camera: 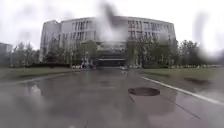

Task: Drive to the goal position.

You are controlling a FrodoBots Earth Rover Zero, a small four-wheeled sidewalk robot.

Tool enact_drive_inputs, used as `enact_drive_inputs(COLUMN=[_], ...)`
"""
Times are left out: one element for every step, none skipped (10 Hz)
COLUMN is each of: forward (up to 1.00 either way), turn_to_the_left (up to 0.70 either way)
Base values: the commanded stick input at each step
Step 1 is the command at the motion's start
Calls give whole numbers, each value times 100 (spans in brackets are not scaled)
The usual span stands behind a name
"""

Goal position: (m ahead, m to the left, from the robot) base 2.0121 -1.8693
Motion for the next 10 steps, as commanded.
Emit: enact_drive_inputs(forward=[70, 70, 70, 70, 70, 70, 70, 70, 70, 70], turn_to_the_left=[0, 0, 0, 0, 0, 0, 0, 0, 0, 0])
